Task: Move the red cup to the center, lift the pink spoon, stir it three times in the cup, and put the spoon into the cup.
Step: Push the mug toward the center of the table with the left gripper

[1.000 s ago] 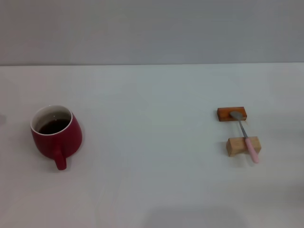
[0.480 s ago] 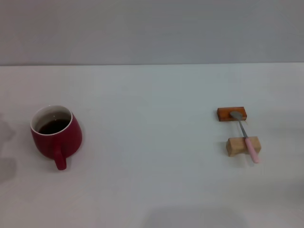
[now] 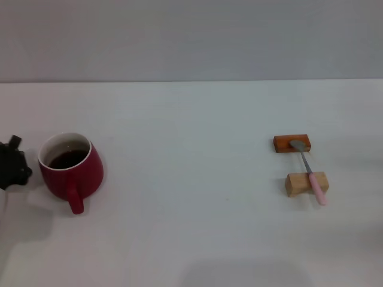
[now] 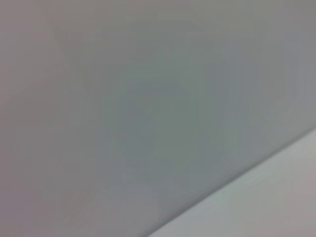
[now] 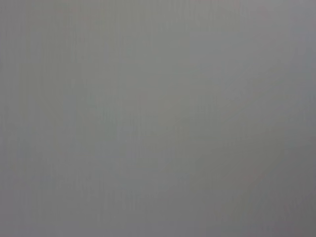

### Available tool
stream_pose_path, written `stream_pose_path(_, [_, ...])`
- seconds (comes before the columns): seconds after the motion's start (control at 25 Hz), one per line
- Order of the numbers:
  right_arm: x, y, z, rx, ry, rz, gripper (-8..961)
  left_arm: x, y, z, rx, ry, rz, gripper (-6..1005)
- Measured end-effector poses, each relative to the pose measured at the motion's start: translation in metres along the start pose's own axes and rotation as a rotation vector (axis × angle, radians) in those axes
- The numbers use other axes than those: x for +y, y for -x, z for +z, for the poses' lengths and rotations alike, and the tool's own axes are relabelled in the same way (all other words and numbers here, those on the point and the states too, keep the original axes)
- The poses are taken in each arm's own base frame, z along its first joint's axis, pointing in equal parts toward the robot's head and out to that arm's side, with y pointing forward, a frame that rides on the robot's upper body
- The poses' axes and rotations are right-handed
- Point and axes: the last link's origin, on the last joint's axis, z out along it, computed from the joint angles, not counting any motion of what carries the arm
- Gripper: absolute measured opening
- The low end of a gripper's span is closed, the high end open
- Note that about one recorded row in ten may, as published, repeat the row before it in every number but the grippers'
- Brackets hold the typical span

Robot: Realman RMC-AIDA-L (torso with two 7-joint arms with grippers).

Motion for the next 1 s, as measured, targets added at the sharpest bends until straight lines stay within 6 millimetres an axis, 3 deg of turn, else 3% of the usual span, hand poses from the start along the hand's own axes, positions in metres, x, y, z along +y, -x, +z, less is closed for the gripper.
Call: stream_pose_path(1.0, [0.001, 0.002, 0.008, -0.003, 0.009, -0.002, 642, 0.038, -0.03, 0.01, 0.117, 0.174, 0.064, 1])
